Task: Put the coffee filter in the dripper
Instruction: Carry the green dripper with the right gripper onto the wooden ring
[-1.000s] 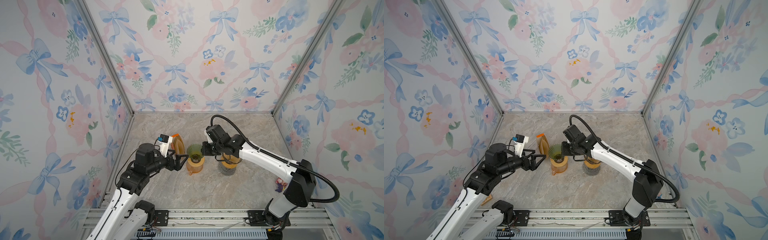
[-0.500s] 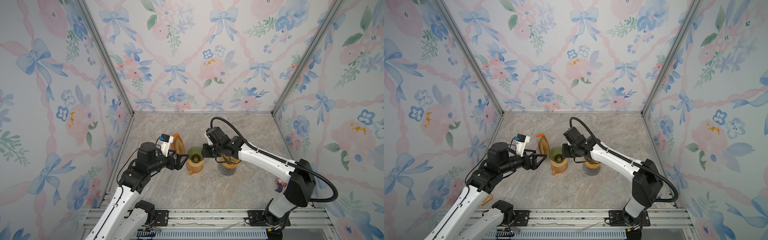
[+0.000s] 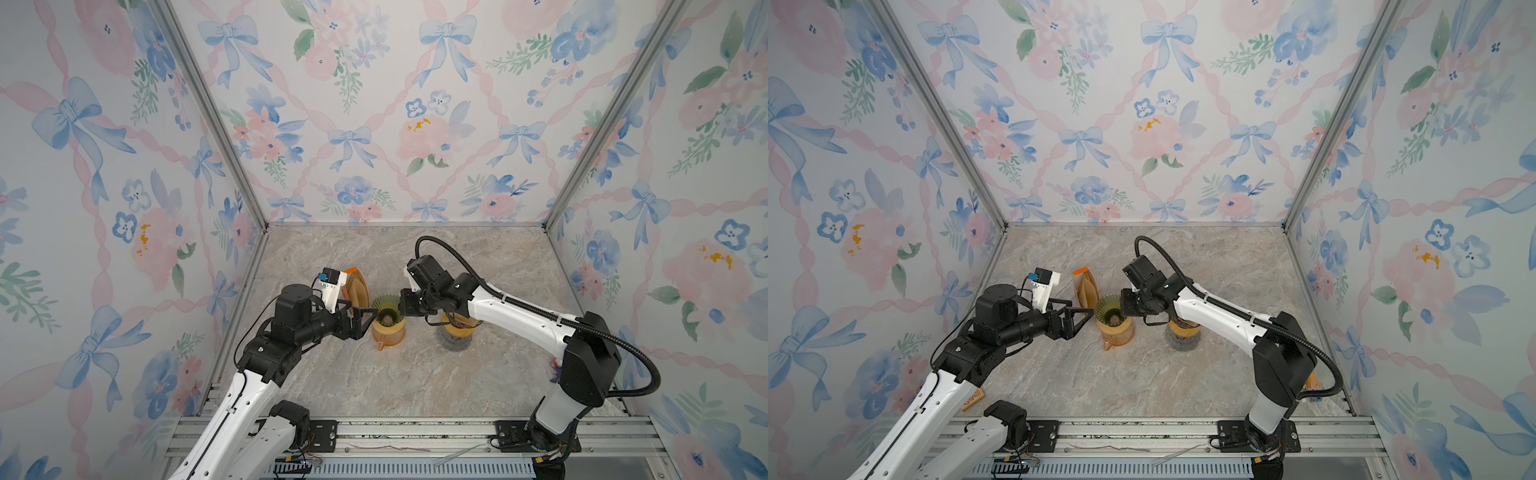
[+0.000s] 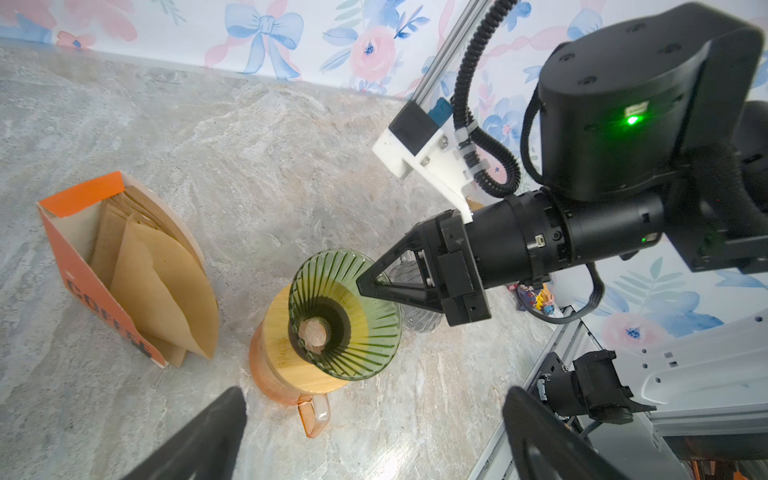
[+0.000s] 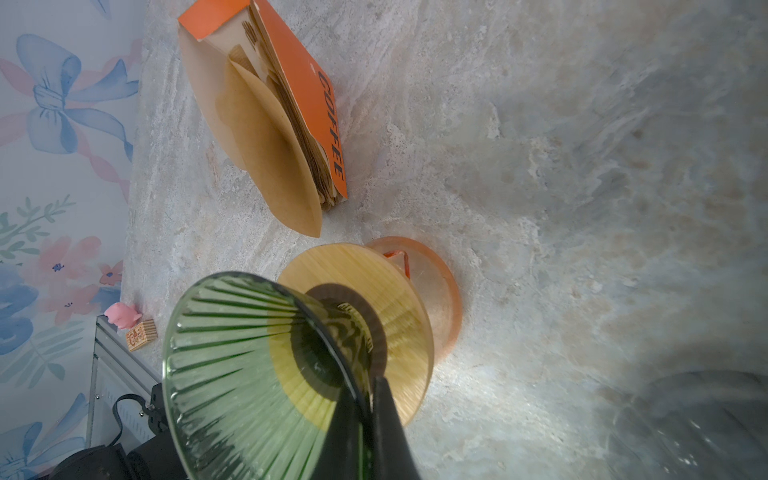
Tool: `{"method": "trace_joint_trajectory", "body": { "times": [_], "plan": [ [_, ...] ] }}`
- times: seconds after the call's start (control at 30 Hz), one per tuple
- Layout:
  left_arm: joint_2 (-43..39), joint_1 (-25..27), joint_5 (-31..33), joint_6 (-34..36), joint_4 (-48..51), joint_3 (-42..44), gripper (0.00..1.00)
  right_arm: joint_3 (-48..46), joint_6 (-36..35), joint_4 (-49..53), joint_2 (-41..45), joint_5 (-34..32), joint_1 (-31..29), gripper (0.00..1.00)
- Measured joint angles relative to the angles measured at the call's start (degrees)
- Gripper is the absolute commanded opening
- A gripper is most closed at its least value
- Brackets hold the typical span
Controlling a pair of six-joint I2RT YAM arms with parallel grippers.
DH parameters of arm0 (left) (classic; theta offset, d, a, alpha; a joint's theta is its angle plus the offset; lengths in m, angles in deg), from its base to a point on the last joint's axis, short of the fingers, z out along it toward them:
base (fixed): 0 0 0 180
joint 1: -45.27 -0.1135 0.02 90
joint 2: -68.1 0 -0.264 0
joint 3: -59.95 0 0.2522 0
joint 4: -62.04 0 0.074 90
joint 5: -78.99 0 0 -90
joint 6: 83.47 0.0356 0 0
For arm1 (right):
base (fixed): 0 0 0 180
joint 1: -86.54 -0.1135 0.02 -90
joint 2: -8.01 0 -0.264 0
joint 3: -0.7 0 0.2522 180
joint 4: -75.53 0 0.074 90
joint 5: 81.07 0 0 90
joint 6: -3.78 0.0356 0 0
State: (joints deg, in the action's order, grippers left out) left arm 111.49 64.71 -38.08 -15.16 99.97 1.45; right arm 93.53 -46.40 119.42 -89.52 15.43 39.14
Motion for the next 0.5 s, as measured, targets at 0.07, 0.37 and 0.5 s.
{"method": "trace_joint_trajectory", "body": {
  "times": [0.07, 0.37, 0.5],
  "plan": [
    [0.0, 0.0, 0.0, 0.0, 0.0, 0.0, 0.98, 0.0, 0.0, 0.0, 0.0, 0.0, 0.0, 0.08],
    [0.0, 0.0, 0.2, -1.2, 0.0, 0.0, 0.98, 0.0, -0.2, 0.0, 0.0, -0.5, 0.0, 0.22],
    [-0.4, 0.0, 1.1, -1.9, 0.0, 1.0, 0.98, -0.5, -0.7, -0.2, 0.8, -0.9, -0.5, 0.30]
  ]
}}
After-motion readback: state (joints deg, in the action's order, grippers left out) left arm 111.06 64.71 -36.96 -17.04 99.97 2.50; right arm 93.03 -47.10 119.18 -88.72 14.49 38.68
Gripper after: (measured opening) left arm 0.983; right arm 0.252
